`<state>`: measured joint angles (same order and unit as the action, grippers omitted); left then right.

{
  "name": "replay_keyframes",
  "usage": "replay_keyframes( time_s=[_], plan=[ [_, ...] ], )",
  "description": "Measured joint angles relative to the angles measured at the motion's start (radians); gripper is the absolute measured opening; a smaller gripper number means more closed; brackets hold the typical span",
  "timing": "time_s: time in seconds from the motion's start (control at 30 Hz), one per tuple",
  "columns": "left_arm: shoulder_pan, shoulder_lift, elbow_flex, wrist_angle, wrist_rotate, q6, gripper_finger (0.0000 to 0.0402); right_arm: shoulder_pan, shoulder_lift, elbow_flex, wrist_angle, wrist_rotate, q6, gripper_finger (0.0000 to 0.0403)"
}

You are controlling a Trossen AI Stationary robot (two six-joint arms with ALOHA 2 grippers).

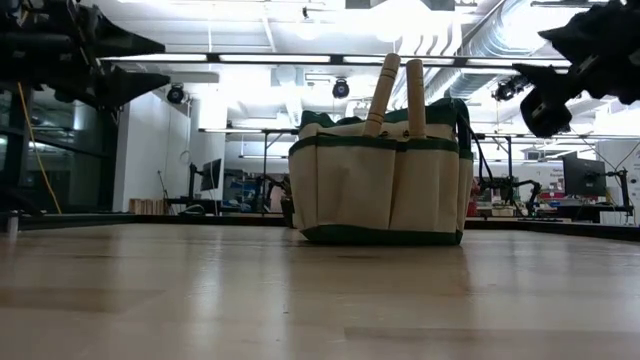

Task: Pick & Place Garden tools in Gardening bag
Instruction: Return to Home Position

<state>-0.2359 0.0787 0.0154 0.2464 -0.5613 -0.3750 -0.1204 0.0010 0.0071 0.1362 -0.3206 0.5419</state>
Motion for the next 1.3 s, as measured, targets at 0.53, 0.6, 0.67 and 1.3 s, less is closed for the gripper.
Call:
replay_keyframes(
  time_s=[0.53,0.6,0.67,1.3],
  plan=[
    [0.0,-0.056,-0.001,-0.185,-0.01,-0.097,0.0234,-0.088,0.002,-0.001,-0.083,0.128,-0.1,0.0174],
    [0.0,-0.056,-0.001,-0.185,-0.01,-0.097,0.0234,-0.088,0.002,-0.001,-0.088,0.174,-0.101,0.0174],
    [0.0,-0.056,-0.001,-0.185,-0.01,-0.097,0.0234,-0.088,0.002,-0.001,-0.092,0.216,-0.101,0.0174],
    [0.0,-0.055,-0.001,-0.185,-0.006,-0.094,0.0234,-0.088,0.002,-0.002,-0.088,0.266,-0.102,0.0174]
  ],
)
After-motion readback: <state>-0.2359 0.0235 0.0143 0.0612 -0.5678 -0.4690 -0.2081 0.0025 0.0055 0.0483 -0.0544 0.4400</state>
